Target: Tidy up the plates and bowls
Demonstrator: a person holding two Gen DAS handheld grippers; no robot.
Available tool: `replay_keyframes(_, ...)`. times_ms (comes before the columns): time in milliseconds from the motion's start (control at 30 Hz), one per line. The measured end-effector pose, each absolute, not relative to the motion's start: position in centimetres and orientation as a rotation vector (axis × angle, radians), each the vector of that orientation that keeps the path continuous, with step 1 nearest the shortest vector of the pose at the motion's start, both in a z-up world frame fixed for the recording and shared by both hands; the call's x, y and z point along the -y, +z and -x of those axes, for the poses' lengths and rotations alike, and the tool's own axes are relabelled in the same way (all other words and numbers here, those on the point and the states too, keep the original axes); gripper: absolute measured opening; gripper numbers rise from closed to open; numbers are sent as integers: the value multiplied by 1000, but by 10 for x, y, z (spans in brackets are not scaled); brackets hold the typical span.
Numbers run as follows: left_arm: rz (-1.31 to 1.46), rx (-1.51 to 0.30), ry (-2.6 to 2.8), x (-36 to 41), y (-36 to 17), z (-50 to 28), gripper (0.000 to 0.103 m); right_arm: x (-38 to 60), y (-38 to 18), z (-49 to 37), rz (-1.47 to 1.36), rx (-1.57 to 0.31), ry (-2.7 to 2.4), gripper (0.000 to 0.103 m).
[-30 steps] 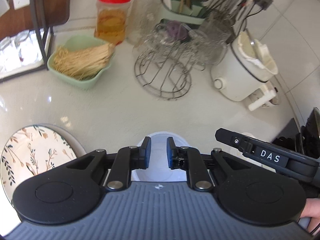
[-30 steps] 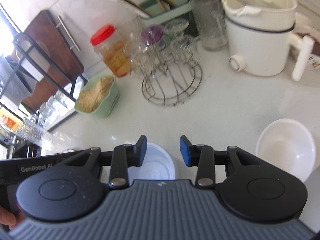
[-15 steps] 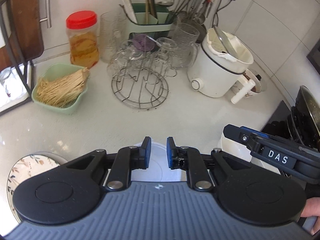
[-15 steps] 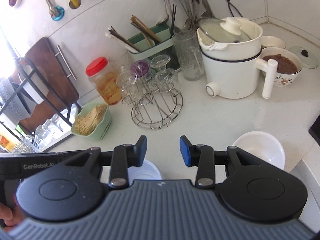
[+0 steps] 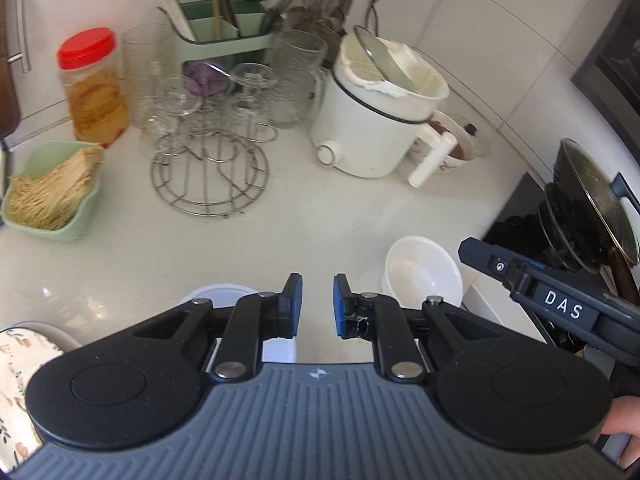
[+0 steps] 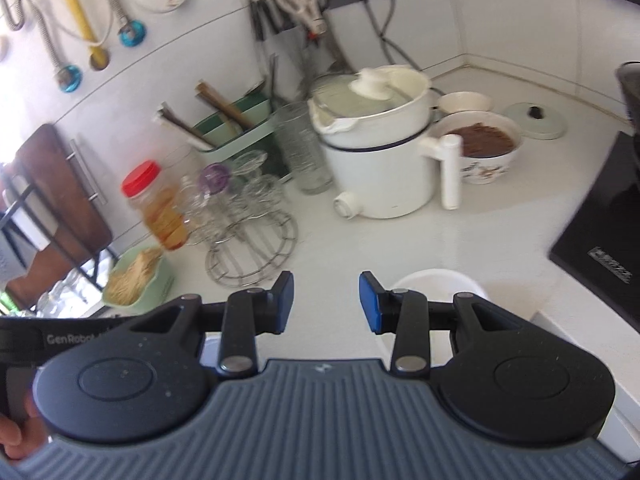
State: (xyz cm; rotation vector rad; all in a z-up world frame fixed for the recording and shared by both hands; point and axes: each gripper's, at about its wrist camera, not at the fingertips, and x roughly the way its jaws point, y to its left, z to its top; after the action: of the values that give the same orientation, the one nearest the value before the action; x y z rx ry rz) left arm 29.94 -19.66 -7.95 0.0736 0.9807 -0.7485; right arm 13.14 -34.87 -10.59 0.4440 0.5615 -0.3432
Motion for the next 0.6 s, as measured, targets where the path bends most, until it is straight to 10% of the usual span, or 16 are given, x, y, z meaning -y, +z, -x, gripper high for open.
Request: replay_keyframes(600, -160, -1002, -874, 262, -130, -309, 18, 390, -140, -109, -416, -578, -502, 39)
